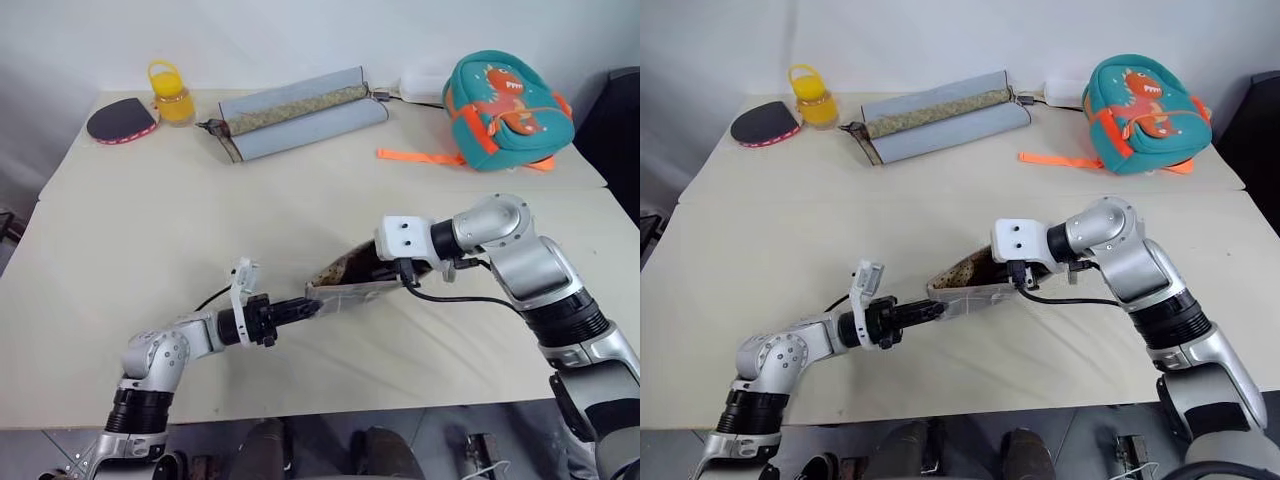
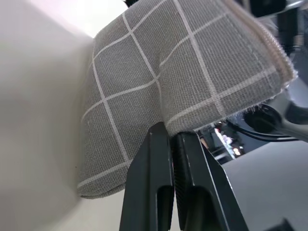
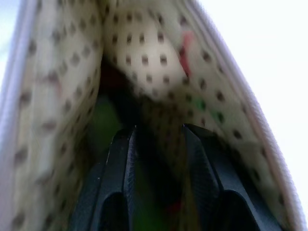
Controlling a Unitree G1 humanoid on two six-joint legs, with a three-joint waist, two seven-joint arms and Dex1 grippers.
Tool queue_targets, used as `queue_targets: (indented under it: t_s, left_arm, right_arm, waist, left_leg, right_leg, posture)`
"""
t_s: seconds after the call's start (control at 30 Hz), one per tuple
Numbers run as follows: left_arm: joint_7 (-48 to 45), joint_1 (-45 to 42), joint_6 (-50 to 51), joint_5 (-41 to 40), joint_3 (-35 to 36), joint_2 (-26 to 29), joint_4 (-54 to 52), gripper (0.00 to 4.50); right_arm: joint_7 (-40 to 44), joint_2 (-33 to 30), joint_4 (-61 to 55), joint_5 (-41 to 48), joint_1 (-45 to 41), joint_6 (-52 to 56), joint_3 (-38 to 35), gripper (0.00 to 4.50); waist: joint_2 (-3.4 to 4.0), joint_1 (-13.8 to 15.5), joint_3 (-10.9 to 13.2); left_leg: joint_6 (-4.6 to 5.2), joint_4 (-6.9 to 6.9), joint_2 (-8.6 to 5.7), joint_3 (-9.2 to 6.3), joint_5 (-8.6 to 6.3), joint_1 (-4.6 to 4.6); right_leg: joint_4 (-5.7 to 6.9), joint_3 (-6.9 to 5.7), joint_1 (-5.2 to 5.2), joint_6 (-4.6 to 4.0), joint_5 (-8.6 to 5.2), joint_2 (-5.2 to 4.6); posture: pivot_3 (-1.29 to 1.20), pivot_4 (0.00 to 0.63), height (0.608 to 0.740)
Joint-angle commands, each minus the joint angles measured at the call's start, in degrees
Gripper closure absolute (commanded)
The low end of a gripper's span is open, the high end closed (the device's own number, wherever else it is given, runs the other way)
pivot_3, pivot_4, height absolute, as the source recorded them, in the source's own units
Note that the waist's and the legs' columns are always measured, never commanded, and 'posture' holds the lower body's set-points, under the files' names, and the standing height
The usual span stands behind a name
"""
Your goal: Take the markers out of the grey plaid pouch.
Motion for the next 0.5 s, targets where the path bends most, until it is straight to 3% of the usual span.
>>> queue_targets:
  t_s: [0.03, 0.3, 0.5]
  left_arm:
    - [-2.5, 0.0, -2.1, 0.4, 0.7, 1.4, 0.2, 4.50]
    - [-2.1, 0.0, -20.7, 14.8, -3.9, 0.8, 5.3, 4.50]
    - [-1.6, 0.2, -22.5, 14.8, -3.3, -0.7, 4.8, 4.50]
  right_arm:
    - [1.5, -1.1, -2.9, 1.7, -1.6, 2.9, -0.9, 2.92]
    - [-0.3, 1.0, -0.1, -2.6, 0.2, -0.9, 4.0, 2.92]
    - [0.8, -1.1, 0.6, -5.3, 1.5, -1.6, 6.2, 2.92]
  waist:
    - [0.00, 0.0, 0.0]
    - [0.00, 0.0, 0.0]
    - [0.00, 0.0, 0.0]
  left_leg:
    - [0.00, 0.00, 0.00, 0.01, 0.00, 0.00]
    - [-0.01, -0.01, 0.00, 0.07, 0.00, 0.01]
    - [-0.01, 0.00, 0.01, 0.07, 0.00, 0.02]
  right_leg:
    - [-0.01, 0.01, 0.00, 0.00, 0.00, -0.02]
    - [-0.02, -0.06, -0.02, 0.00, 0.00, 0.02]
    - [0.01, -0.07, -0.02, 0.00, 0.00, 0.00]
  posture:
    - [0.00, 0.150, 0.740]
    - [0.00, 0.150, 0.740]
    - [0.00, 0.150, 0.740]
